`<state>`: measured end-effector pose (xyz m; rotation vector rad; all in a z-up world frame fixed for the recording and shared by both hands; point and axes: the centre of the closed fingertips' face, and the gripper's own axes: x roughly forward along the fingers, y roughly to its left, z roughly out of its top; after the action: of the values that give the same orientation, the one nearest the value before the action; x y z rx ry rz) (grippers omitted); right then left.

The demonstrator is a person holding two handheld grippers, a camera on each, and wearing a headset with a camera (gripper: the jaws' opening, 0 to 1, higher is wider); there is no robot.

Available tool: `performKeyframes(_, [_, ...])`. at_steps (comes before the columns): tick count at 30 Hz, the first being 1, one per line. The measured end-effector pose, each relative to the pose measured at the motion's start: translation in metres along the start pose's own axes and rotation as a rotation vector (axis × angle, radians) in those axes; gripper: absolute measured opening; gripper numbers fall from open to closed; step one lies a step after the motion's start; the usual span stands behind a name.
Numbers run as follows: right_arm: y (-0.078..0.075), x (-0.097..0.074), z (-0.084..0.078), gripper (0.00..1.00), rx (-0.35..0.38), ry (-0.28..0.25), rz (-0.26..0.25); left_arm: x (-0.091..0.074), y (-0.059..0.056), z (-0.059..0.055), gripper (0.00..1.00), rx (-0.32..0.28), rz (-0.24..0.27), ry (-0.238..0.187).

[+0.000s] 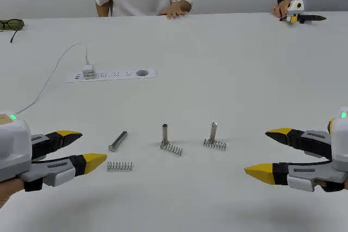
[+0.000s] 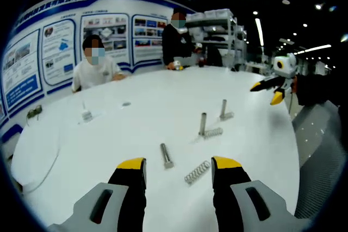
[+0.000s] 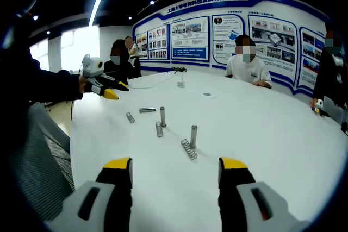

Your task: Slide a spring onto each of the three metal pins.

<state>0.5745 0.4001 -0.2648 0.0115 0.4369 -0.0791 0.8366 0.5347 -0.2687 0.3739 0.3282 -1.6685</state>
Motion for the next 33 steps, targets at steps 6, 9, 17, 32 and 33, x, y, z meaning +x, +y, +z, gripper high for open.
performKeyframes(6, [0.0, 0.0, -0.001, 0.65, 0.006, 0.003, 0.002, 0.015, 0.006, 0.002, 0.47, 0.013, 0.004, 0.035])
performKeyframes(9, [-0.001, 0.0, -0.001, 0.65, 0.007, 0.004, 0.001, 0.022, 0.007, 0.001, 0.46, 0.025, -0.002, 0.058])
performKeyframes(17, [0.0, 0.001, -0.003, 0.65, 0.006, 0.013, 0.002, 0.039, 0.01, 0.003, 0.43, 0.042, -0.021, 0.104])
performKeyframes(32, [-0.002, 0.001, -0.005, 0.66, 0.005, 0.022, -0.002, 0.073, 0.015, 0.003, 0.36, 0.071, -0.049, 0.221])
performKeyframes(33, [-0.002, 0.001, -0.005, 0.66, 0.005, 0.022, -0.003, 0.075, 0.016, 0.003, 0.36, 0.073, -0.048, 0.229])
